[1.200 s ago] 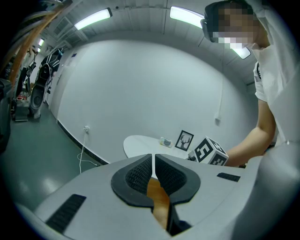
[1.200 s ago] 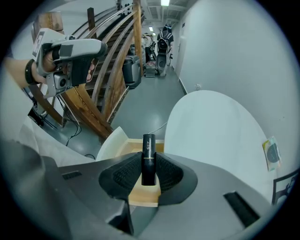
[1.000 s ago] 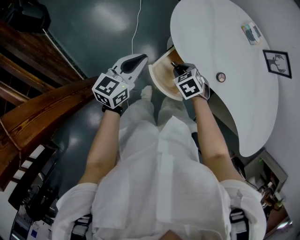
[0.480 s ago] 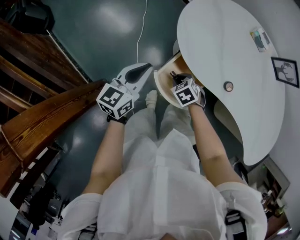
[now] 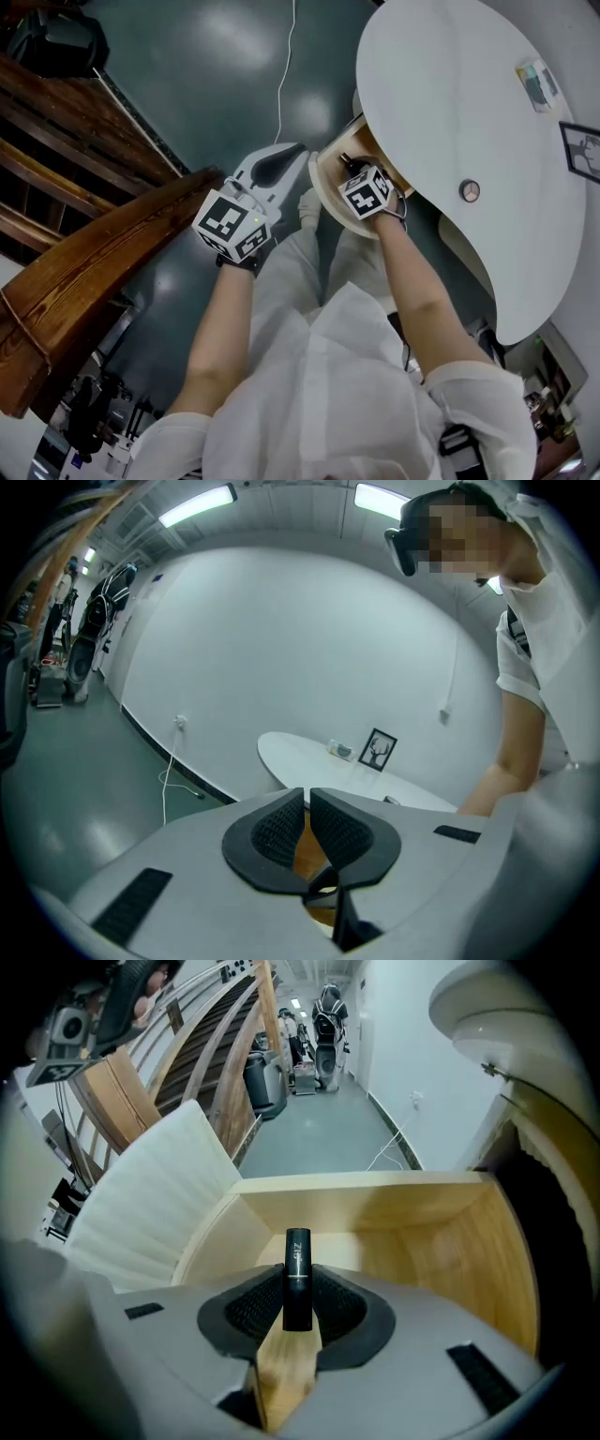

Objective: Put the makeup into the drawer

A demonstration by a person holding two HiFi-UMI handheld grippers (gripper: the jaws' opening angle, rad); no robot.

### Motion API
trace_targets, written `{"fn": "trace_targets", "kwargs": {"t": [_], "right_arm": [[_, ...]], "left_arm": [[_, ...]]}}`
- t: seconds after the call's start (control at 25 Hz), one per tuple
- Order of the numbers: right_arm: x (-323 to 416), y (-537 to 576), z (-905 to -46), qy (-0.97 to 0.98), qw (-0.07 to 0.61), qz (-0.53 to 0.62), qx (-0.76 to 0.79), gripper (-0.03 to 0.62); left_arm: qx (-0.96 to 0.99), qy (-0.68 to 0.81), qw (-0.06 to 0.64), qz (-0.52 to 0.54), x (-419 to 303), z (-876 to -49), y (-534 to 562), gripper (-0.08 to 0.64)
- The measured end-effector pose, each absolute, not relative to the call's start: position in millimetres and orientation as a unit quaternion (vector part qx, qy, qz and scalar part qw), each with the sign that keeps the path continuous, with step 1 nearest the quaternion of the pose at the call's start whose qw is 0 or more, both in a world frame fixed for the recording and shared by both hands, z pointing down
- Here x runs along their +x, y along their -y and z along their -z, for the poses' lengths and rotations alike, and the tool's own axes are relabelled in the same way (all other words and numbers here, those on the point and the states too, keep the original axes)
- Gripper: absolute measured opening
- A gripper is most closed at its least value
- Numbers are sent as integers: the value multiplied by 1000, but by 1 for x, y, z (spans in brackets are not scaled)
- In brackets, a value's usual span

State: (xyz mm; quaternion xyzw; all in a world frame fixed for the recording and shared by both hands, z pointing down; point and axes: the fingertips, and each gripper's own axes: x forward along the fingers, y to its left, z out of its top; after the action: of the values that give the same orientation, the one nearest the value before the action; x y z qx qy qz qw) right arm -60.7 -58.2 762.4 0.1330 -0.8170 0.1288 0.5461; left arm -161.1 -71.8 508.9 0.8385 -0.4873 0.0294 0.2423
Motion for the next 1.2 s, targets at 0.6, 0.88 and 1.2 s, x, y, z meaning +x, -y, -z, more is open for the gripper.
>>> {"fn": "trace_targets", "kwargs": {"t": [0.6, 0.88, 1.2], "right_arm": [[-58, 65, -814, 803, 577, -104, 112, 91], [-58, 62, -818, 799, 586, -91, 103, 92], [-61, 59, -816, 800, 585, -91, 93, 92]], "left_arm": [[840, 478, 252, -42, -151, -526, 79, 31], [841, 479, 247, -40, -146, -524, 79, 31], [837, 484, 250, -42, -148, -524, 73, 31]]}}
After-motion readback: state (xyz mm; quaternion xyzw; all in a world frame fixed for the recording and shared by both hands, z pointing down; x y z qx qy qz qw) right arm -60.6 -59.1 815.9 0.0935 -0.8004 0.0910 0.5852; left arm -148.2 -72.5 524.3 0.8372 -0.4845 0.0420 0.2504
